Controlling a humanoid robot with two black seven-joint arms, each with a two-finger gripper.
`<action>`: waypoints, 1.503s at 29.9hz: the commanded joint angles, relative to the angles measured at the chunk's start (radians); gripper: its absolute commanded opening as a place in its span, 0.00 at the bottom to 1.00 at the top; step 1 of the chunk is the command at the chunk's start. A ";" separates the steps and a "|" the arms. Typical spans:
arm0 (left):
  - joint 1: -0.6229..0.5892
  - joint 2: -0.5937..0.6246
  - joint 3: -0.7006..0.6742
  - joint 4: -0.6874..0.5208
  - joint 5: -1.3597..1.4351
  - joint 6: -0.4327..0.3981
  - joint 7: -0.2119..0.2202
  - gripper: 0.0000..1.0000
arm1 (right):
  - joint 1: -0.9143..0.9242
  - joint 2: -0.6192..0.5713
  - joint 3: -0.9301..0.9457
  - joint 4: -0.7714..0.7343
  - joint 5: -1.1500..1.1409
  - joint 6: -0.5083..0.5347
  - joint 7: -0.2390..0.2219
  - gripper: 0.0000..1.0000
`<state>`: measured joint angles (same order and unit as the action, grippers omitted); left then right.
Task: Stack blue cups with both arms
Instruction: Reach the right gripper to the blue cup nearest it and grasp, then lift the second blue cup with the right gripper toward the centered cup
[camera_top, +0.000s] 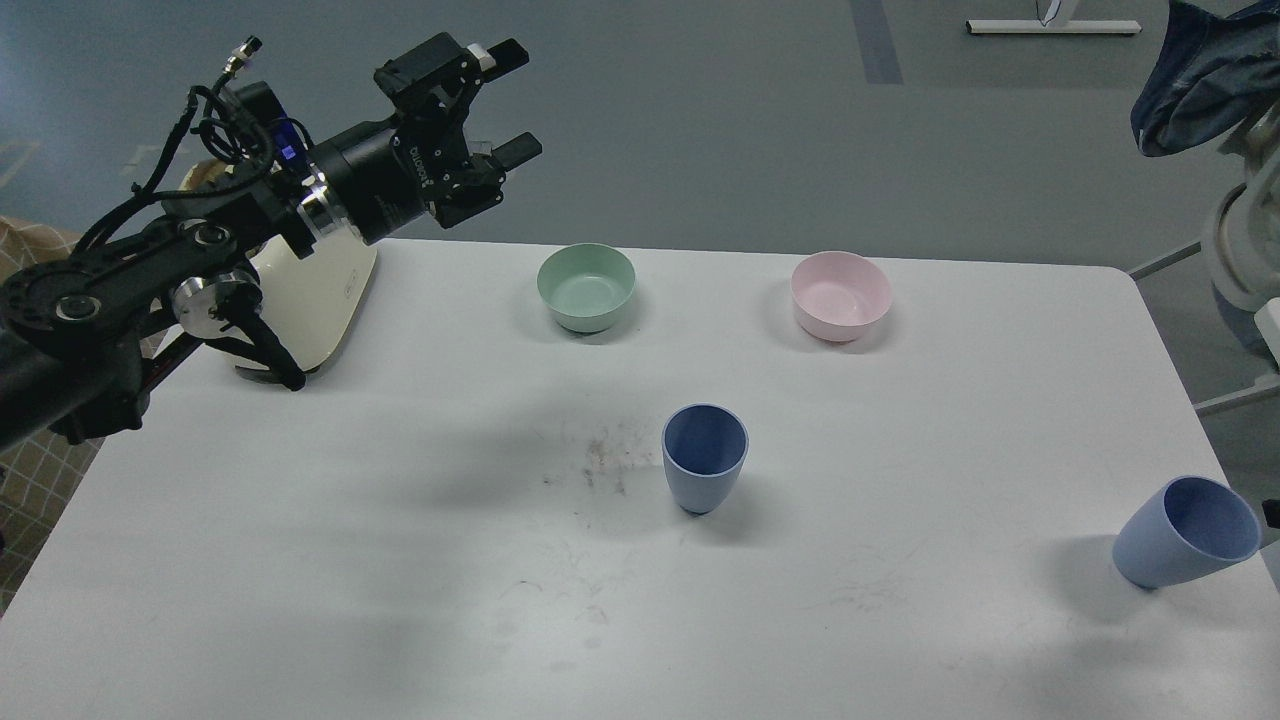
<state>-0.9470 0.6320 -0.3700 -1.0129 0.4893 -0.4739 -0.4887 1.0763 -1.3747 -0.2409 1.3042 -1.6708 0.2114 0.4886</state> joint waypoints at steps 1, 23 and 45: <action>0.013 0.002 -0.004 -0.001 0.000 0.000 0.000 0.98 | -0.021 0.040 0.002 -0.049 0.008 -0.007 0.000 0.92; 0.025 0.006 -0.020 -0.001 0.000 -0.003 0.000 0.98 | -0.134 0.143 0.000 -0.128 0.071 -0.161 0.000 0.28; 0.024 0.011 -0.021 -0.012 0.000 0.000 0.000 0.98 | 0.048 0.069 0.095 -0.045 -0.013 -0.164 0.000 0.00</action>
<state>-0.9219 0.6414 -0.3911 -1.0249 0.4894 -0.4744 -0.4887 1.0311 -1.3090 -0.1497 1.2547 -1.6351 0.0267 0.4890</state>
